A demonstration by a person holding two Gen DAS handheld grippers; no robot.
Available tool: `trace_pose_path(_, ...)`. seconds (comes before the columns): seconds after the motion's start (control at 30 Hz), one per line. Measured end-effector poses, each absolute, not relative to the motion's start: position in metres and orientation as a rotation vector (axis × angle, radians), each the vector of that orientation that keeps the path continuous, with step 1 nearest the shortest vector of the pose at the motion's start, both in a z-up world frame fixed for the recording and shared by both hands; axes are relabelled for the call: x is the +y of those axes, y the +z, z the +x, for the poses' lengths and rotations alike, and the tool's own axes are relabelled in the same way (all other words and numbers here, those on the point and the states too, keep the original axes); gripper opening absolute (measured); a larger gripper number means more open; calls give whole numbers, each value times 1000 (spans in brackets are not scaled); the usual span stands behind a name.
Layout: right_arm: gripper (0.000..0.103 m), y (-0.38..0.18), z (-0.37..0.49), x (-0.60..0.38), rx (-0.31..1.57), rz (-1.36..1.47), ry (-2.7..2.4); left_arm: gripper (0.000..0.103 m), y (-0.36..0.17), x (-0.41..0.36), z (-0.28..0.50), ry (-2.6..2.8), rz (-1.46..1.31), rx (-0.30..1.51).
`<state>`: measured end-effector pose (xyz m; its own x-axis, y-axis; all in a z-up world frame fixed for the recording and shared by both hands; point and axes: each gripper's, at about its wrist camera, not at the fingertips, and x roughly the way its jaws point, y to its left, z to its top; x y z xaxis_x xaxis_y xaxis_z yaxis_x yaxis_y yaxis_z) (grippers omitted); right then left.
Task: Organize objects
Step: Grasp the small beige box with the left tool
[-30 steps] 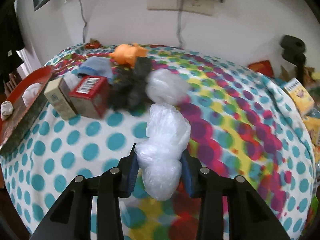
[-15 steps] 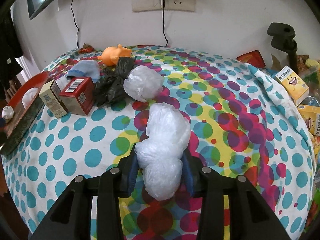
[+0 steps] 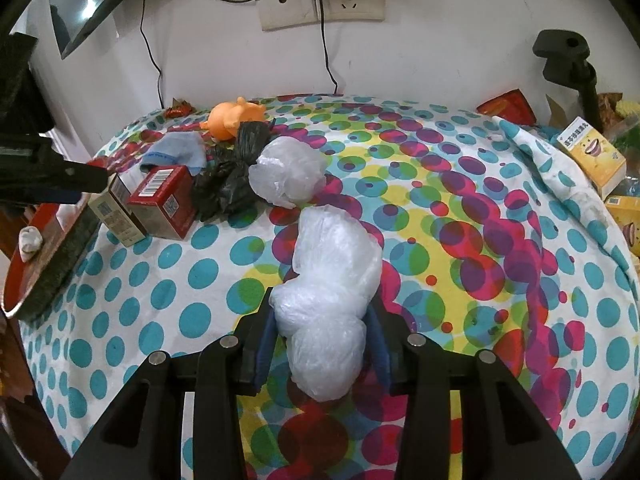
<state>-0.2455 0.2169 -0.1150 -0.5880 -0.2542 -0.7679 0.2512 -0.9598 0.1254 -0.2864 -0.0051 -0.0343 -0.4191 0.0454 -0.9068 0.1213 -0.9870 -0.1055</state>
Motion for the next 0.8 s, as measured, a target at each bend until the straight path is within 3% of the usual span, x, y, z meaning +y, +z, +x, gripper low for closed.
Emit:
trace_pose_path(0.47,41,-116,-249,224,-97,1233,-2544,61,-55,0,-309,-2486,1623,114)
trace_pose_path(0.6,41,-116,-249,223,-99,1233,-2544,61,-57,-8,-309,-2506,1638,216)
trace_pose_path(0.63,41,-116,-249,223,-98,1233,-2544,58,-58,-9,-309,-2507,1643,233)
trace_pose_path(0.73,41,-116,-249,223,-96,1234,-2545,35,-58,-11,-307,-2529,1669,257)
trace_pose_path(0.8,41,-116,-250,222,-99,1234,-2544,35,-58,-11,-306,-2532,1677,249)
